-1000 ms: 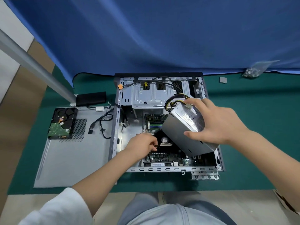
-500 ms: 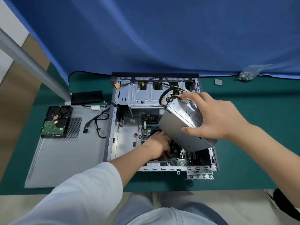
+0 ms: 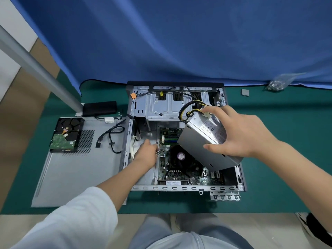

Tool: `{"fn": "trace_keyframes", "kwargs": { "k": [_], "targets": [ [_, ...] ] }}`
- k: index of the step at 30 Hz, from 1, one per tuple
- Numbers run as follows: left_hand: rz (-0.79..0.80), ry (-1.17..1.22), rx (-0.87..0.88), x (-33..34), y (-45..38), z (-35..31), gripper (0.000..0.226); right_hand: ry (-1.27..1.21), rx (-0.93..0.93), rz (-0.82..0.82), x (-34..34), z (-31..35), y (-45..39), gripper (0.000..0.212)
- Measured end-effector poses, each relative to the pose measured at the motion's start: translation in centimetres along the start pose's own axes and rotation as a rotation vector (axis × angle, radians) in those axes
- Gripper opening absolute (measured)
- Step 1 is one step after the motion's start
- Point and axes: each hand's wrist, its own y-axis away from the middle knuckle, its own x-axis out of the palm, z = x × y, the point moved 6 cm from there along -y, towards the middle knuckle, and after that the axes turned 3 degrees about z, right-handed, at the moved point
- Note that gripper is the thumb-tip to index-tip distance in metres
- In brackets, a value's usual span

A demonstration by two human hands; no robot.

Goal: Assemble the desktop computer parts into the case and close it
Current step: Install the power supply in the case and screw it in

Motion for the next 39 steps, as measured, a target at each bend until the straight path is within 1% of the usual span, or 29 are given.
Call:
{"fn": "trace_keyframes", "kwargs": {
  "k": [1, 2, 5, 6, 7, 9, 11, 13, 14, 16, 18, 22, 25, 28, 29, 31, 33, 35, 39],
  "targets": [
    [-0.017, 0.034, -0.052, 0.0, -0.2, 0.3, 0.023, 0.004, -0.002, 0.003, 0.1, 0.0, 0.0, 0.086],
    [-0.027, 0.128, -0.103, 0.2, -0.4, 0.5, 0.021, 0.008, -0.002, 0.005, 0.2, 0.0, 0.0, 0.086],
    [-0.005, 0.595, -0.225, 1.4, -1.0, 0.3, 0.024, 0.011, 0.001, 0.016, 0.3, 0.0, -0.1, 0.087],
    [-0.025, 0.713, -0.245, 1.5, -1.2, 0.0, 0.027, 0.01, 0.003, 0.018, 0.4, 0.0, -0.1, 0.087],
    [-0.058, 0.789, -0.248, 1.4, -1.4, -0.3, 0.03, 0.007, 0.004, 0.018, 0.5, 0.0, -0.1, 0.087],
    [-0.095, 0.841, -0.205, 0.8, -1.6, -1.2, 0.031, -0.004, 0.008, 0.015, 0.6, -0.1, -0.2, 0.086],
    [-0.09, 0.793, -0.133, 0.4, -2.0, -2.0, 0.035, -0.007, 0.011, 0.015, 0.6, -0.2, -0.2, 0.086],
    [-0.099, 0.691, -0.116, 0.1, -2.4, -2.0, 0.042, -0.006, 0.012, 0.017, 0.7, -0.2, -0.2, 0.086],
    [-0.106, 0.649, -0.133, -0.1, -2.7, -1.9, 0.04, -0.007, 0.012, 0.016, 0.7, -0.2, -0.2, 0.086],
    [-0.107, 0.579, -0.195, -0.4, -3.2, -1.5, 0.026, -0.005, 0.009, 0.016, 0.8, -0.2, -0.3, 0.086],
    [-0.104, 0.561, -0.258, -0.1, -3.6, -0.9, 0.019, -0.005, 0.008, 0.023, 0.9, -0.2, -0.4, 0.086],
    [-0.122, 0.644, -0.294, 1.2, -3.9, -0.2, 0.015, -0.01, 0.011, 0.031, 1.3, -0.2, -0.5, 0.086],
    [-0.167, 0.752, -0.3, 1.4, -3.7, -0.2, 0.023, -0.015, 0.014, 0.026, 1.3, -0.3, -0.4, 0.086],
    [-0.151, 0.831, -0.258, 1.3, -3.4, -0.1, 0.023, -0.023, 0.017, 0.017, 1.2, -0.4, -0.4, 0.086],
    [-0.132, 0.797, -0.21, 1.2, -3.4, -0.3, 0.02, -0.024, 0.019, 0.016, 1.1, -0.4, -0.4, 0.086],
    [-0.038, 0.704, -0.075, 1.1, -3.4, -1.4, 0.021, -0.023, 0.02, 0.015, 1.0, -0.3, -0.5, 0.085],
    [0.017, 0.551, 0.019, 1.3, -3.3, -2.8, 0.022, -0.016, 0.016, 0.012, 0.9, 0.0, -0.7, 0.085],
    [-0.03, 0.473, -0.013, 1.2, -3.4, -3.4, 0.021, -0.012, 0.012, 0.009, 0.8, 0.3, -0.8, 0.085],
    [0.013, 0.416, -0.037, 1.4, -3.5, -2.8, 0.029, -0.009, 0.005, 0.003, 0.8, 0.7, -0.7, 0.086]
  ]
}}
